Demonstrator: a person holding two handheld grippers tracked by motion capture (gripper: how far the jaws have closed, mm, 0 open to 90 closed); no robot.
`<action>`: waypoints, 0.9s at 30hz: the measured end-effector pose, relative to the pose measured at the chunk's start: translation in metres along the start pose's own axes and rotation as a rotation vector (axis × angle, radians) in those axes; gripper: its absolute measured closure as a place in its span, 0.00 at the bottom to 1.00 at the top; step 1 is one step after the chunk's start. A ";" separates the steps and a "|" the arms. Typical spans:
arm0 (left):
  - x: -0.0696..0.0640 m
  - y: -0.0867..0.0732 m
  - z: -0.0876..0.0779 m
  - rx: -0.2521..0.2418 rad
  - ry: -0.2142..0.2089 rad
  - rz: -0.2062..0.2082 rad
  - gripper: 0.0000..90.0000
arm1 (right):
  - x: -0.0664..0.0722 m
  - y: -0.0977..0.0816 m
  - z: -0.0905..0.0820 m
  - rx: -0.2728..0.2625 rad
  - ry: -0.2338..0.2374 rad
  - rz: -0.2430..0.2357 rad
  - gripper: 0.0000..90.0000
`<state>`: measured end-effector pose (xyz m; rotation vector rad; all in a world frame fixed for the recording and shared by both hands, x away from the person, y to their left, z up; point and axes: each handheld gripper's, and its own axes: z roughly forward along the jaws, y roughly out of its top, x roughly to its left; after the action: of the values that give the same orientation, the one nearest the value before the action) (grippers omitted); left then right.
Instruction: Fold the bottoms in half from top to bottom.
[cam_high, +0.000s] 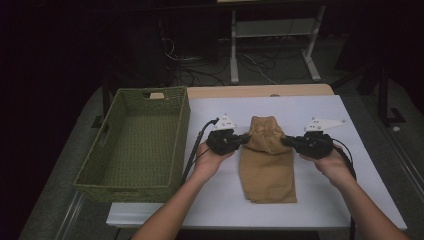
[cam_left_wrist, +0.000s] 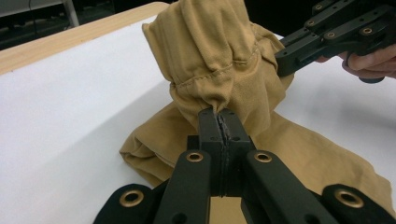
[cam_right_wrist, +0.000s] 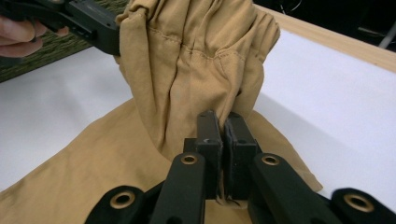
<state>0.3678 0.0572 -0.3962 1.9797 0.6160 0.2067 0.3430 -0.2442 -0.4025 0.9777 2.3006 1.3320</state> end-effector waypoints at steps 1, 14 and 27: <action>-0.001 -0.001 -0.001 0.004 -0.002 -0.001 0.99 | 0.001 -0.001 0.000 0.003 0.004 -0.002 0.95; -0.016 -0.019 -0.002 0.088 -0.018 0.028 0.99 | 0.015 -0.021 0.000 0.059 0.044 0.002 0.94; -0.024 -0.035 -0.003 0.139 -0.049 0.026 0.98 | 0.023 -0.037 -0.007 0.096 0.092 0.019 0.93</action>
<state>0.3343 0.0600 -0.4221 2.1211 0.5869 0.1337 0.3077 -0.2453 -0.4287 0.9899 2.4497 1.3106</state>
